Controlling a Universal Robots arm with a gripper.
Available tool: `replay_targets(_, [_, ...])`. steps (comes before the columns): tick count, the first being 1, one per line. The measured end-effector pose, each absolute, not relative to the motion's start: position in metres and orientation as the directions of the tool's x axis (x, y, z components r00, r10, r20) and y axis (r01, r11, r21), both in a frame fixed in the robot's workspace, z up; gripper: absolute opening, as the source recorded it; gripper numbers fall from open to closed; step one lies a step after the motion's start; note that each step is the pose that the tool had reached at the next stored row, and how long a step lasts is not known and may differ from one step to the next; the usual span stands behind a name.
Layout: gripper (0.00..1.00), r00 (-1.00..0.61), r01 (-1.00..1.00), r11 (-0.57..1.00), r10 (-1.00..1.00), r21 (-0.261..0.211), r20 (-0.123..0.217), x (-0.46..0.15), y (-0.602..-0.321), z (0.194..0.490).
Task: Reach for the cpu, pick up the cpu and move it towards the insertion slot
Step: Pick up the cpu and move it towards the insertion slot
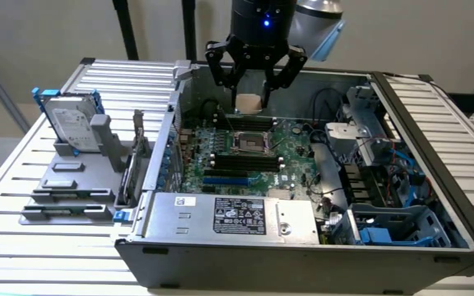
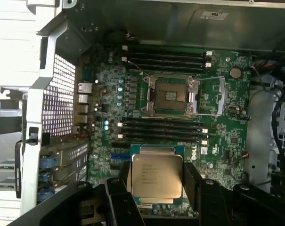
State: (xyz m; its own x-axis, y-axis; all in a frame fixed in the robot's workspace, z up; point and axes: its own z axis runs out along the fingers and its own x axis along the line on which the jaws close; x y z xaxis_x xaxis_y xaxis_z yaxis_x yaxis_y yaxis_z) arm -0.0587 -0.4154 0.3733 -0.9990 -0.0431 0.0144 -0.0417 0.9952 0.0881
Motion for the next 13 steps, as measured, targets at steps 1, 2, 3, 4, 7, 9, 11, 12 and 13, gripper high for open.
replay_targets(1, [0.54, -0.999, -0.042, 0.995, -0.043, 0.088, 0.014, -0.057, -0.412, 0.373])
replay_targets(2, [0.54, -0.999, -0.041, 0.995, -0.043, 0.088, 0.014, -0.056, -0.409, 0.373])
replay_targets(3, [0.54, -0.999, -0.042, 0.995, -0.043, 0.088, 0.014, -0.055, -0.405, 0.373])
replay_targets(4, [0.54, -0.999, -0.042, 0.995, -0.043, 0.087, 0.014, -0.055, -0.401, 0.373])
replay_targets(7, [0.54, -0.999, -0.042, 0.996, -0.043, 0.085, 0.015, -0.053, -0.390, 0.373])
replay_targets(9, [0.54, -0.999, -0.042, 0.996, -0.043, 0.083, 0.015, -0.052, -0.383, 0.373])
replay_targets(11, [0.54, -0.999, -0.042, 0.996, -0.043, 0.082, 0.015, -0.051, -0.376, 0.373])
replay_targets(12, [0.54, -0.999, -0.042, 0.996, -0.043, 0.081, 0.015, -0.051, -0.373, 0.373])
replay_targets(13, [0.54, -0.999, -0.042, 0.996, -0.043, 0.081, 0.015, -0.050, -0.370, 0.373])
